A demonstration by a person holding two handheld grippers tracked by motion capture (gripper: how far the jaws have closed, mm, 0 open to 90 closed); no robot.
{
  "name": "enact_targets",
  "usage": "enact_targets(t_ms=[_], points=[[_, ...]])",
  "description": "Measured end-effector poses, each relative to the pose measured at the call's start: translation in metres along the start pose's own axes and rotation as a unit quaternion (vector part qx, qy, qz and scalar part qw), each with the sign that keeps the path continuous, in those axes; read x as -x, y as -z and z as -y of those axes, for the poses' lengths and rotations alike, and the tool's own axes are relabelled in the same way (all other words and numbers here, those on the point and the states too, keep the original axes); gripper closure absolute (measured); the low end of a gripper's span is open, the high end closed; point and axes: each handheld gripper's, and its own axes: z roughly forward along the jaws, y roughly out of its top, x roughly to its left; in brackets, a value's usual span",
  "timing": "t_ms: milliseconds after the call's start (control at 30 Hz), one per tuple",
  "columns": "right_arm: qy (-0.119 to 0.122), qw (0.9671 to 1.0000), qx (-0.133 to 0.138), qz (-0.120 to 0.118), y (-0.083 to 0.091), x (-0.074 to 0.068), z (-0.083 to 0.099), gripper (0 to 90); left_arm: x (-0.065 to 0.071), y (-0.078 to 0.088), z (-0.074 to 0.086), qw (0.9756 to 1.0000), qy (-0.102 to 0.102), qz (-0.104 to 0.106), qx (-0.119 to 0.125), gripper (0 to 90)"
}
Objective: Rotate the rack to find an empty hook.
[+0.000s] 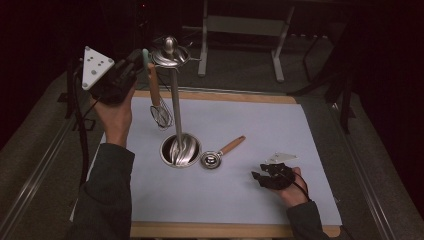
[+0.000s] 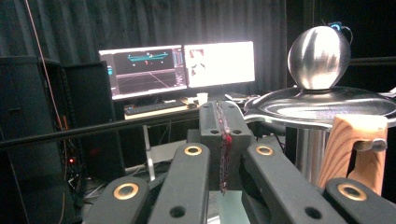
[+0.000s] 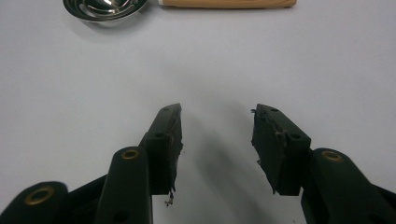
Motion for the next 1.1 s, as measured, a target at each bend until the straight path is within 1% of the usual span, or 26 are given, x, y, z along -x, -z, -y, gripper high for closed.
enact_targets(t_ms=[133,533,667,933,1100], points=[[-0.002,1.0000,-0.001,0.000,0.000,0.001,0.001,51.9,-0.001,0.001,0.000,1.0000,-0.002,0.001,-0.001,89.8],[-0.001,1.0000,0.000,-0.001,-0.001,0.001,0.001,51.9,-0.001,0.002,0.001,1.0000,0.002,0.005,-0.002,89.8],[-0.001,1.0000,-0.001,0.000,0.000,0.001,0.001,51.9,-0.001,0.004,0.001,1.0000,0.001,0.008,-0.001,89.8],[-0.001,1.0000,0.000,0.001,0.001,0.001,0.001,51.9,-0.005,0.012,0.004,0.9999,0.000,0.011,0.000,89.8],[0.000,1.0000,0.000,0.001,0.001,0.001,0.001,51.9,-0.011,0.020,0.007,0.9999,0.005,0.010,0.003,89.7]])
